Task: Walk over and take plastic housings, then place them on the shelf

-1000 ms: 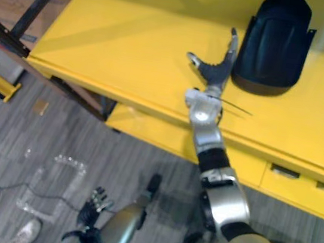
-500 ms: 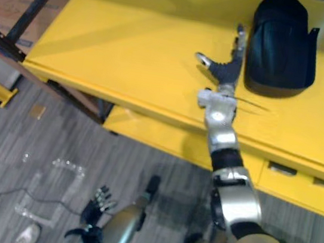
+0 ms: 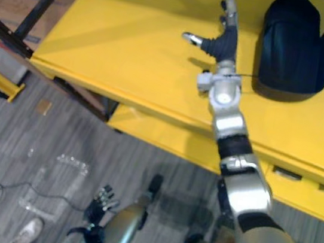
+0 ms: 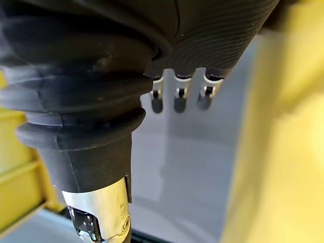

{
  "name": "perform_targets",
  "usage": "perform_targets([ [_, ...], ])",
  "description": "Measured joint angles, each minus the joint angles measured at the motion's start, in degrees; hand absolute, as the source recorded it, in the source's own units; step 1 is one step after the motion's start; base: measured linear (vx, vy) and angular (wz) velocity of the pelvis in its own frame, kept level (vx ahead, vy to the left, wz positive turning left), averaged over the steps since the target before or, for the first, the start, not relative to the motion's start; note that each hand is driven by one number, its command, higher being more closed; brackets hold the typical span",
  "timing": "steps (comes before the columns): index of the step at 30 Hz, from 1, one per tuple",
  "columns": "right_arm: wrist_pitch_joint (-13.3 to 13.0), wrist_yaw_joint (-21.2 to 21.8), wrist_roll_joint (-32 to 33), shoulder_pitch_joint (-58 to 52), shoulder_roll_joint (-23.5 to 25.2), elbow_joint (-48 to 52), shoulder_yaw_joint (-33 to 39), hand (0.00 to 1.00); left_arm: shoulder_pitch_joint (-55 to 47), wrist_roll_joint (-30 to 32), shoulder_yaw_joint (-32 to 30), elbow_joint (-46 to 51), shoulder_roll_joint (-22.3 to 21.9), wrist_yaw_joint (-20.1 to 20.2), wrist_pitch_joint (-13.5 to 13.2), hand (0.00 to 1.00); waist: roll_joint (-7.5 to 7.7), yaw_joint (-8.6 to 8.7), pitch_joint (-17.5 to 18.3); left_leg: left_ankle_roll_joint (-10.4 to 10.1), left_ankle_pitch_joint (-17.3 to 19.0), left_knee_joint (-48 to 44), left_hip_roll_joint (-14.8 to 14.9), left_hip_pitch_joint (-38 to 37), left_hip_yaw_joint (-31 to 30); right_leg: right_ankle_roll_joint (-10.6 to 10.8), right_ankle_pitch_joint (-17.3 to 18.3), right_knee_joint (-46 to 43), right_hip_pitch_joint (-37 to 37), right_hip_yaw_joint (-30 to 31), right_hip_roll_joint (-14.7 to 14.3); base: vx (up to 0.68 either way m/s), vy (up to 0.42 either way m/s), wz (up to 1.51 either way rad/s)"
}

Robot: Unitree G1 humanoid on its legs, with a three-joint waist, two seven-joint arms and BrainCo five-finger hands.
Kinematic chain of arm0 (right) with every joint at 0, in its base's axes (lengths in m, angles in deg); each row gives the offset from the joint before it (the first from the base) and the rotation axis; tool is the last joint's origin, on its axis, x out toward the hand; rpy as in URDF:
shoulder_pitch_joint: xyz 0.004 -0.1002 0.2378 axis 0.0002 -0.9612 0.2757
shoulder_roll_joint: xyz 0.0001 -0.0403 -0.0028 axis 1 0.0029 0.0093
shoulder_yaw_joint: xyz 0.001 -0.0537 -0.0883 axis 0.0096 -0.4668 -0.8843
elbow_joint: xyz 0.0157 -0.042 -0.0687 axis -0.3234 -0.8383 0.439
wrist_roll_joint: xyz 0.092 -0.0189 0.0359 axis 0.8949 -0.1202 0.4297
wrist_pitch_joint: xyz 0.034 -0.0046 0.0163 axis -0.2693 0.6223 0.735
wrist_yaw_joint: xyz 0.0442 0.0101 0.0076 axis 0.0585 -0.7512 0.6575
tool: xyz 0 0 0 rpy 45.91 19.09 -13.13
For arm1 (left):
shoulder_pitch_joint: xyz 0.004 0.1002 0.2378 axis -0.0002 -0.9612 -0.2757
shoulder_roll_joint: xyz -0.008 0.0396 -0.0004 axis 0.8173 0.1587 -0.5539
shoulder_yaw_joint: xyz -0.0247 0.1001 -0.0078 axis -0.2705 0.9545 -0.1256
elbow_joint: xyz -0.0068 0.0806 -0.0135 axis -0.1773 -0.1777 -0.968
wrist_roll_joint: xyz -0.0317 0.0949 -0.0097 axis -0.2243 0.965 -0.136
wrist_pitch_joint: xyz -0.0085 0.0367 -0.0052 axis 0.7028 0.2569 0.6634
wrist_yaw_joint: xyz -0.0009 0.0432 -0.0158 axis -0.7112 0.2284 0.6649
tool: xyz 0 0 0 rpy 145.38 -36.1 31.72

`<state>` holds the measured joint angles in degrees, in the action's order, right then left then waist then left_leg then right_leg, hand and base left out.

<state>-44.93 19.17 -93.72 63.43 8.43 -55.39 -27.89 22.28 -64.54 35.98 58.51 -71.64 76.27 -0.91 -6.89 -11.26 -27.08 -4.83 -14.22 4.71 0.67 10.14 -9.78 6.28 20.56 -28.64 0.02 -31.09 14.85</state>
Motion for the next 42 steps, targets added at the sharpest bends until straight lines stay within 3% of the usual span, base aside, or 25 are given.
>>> perform_targets([
  [4,0.3,-1.0,-7.8,-1.0,-5.6,16.1,-0.1,0.0,0.0,0.2,-0.9,0.0,0.2,1.2,0.5,0.0,0.97,1.64,-0.6,0.0,0.0,0.0,1.3,-0.1,2.1,-0.3,-2.0,2.6,0.1,1.7,-1.8,-0.02,-0.006,-0.2],
  [7,2.2,2.0,-8.7,-6.2,-10.9,26.4,-0.1,0.0,-0.1,0.3,-2.4,0.4,1.0,1.7,1.4,0.0,2.76,2.99,-0.7,0.4,0.3,0.0,2.0,-0.8,4.4,-0.3,-3.5,4.5,0.2,3.6,-2.6,-0.01,0.022,-0.34],
  [10,5.1,8.0,-8.5,-14.3,-16.1,30.1,-0.1,0.0,-0.1,0.8,-2.9,0.5,2.9,2.0,2.2,0.0,4.97,4.47,-0.1,1.3,1.0,0.3,2.8,-1.6,7.3,-0.2,-5.3,6.8,0.3,6.0,-3.6,-0.03,0.03,-0.44],
  [13,8.6,11.3,-8.0,-18.6,-18.8,30.1,-1.6,0.0,-0.2,2.5,-2.9,0.3,4.0,2.3,3.1,0.0,6.43,5.09,0.7,1.9,1.9,0.4,3.8,-2.1,9.8,-0.2,-7.3,9.4,0.3,8.2,-4.7,-0.04,0.029,-0.41],
  [19,10.0,14.7,-6.0,-22.2,-19.5,30.1,-2.2,0.0,-0.1,3.0,-3.3,0.3,5.6,2.3,3.2,0.0,8.89,5.88,2.0,2.0,2.0,0.3,4.3,-2.8,12.3,0.0,-9.5,11.7,0.2,10.7,-5.3,-0.01,0.01,-0.25],
  [27,9.7,15.7,-6.4,-22.1,-19.5,29.5,-5.7,0.0,0.1,2.9,-3.1,-0.8,6.3,2.4,3.9,0.0,9.15,5.67,2.2,2.1,2.1,0.3,4.1,-2.7,12.4,0.4,-10.6,13.4,0.9,10.6,-5.4,-0.02,0.006,0.0],
  [33,9.8,18.5,-6.4,-18.9,-19.5,22.5,-8.1,0.0,0.2,2.9,-3.0,-0.8,6.7,2.7,4.1,0.0,9.14,5.47,2.2,2.1,1.8,0.1,3.2,-1.6,11.6,0.7,-10.7,13.4,0.5,9.5,-4.6,0.03,-0.003,0.1],
  [38,13.2,19.1,-8.2,-15.9,-19.5,17.0,-9.1,0.0,1.1,2.9,-2.7,-0.7,6.6,3.4,4.1,0.0,9.1,5.28,2.3,1.9,1.3,0.0,2.8,-0.6,10.2,0.3,-10.4,13.1,0.2,8.7,-4.4,0.03,-0.024,0.15],
  [42,16.4,16.6,-8.8,-13.7,-19.5,11.0,-9.1,0.0,1.5,2.9,-2.7,-0.4,6.6,3.4,4.1,0.0,8.98,4.93,2.3,1.9,1.3,0.0,2.3,-0.6,10.0,0.5,-9.8,12.2,0.0,8.6,-3.8,0.0,-0.014,0.05],
])
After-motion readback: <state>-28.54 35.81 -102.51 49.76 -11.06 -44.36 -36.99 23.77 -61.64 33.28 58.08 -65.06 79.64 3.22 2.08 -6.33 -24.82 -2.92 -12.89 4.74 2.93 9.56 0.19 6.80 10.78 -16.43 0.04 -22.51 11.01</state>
